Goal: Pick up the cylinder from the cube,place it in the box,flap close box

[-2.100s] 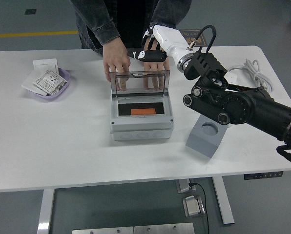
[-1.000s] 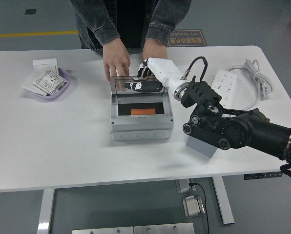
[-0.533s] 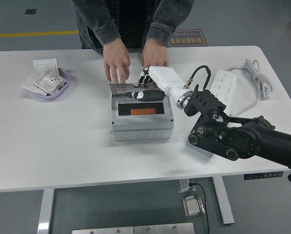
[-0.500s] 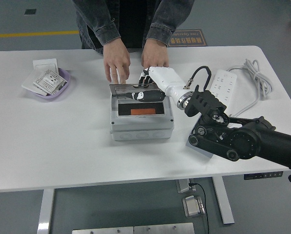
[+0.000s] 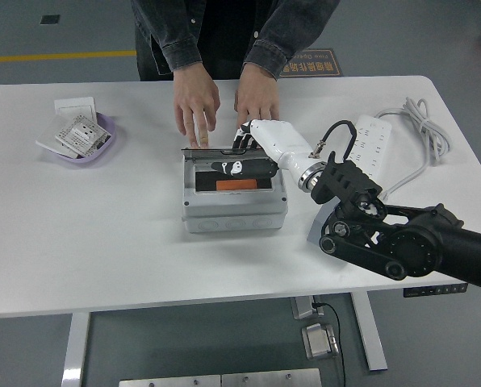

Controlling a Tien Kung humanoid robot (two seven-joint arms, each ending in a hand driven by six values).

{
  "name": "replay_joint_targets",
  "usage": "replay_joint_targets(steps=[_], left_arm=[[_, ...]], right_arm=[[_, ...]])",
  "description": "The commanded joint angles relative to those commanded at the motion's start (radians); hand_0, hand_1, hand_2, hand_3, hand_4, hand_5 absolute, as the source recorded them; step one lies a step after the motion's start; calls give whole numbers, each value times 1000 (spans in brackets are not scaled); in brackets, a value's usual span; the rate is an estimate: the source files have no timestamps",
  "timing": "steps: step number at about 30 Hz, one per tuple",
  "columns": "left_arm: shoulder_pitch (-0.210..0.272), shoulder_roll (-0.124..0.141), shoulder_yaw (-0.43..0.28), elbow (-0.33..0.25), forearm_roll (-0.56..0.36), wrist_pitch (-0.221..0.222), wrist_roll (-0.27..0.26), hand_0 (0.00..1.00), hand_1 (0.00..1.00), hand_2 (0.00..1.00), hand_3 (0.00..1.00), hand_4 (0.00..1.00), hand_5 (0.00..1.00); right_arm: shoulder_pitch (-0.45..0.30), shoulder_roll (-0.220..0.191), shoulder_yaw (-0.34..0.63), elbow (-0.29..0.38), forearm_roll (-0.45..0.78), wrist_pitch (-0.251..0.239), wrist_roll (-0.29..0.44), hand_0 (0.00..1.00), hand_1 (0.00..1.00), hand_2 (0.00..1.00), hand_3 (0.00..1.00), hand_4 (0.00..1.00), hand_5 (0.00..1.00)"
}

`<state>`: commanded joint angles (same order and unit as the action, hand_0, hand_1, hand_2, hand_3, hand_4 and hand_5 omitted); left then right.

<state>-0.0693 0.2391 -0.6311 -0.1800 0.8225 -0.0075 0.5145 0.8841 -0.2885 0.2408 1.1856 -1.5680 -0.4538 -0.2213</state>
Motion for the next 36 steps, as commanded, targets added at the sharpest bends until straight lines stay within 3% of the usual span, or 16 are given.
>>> replay_joint_targets(steps=[26, 31, 36], left_arm=[[1, -6, 6, 0, -9, 1, -1, 606, 701, 641, 631, 700, 235], [1, -7, -6, 0, 7, -2, 3, 606, 701, 641, 630, 701, 236], [4, -6, -32, 0, 32, -5, 10, 605, 700, 639, 629, 699, 234]], right_arm=[[-61, -22, 42, 41, -8, -18, -2, 379, 447, 536, 511, 948, 764], [-71, -40, 88, 47, -31, -7, -12, 373, 444, 534, 510, 947, 765], [-134, -77, 187, 82, -85, 3, -20, 371, 437, 533, 515, 947, 767]])
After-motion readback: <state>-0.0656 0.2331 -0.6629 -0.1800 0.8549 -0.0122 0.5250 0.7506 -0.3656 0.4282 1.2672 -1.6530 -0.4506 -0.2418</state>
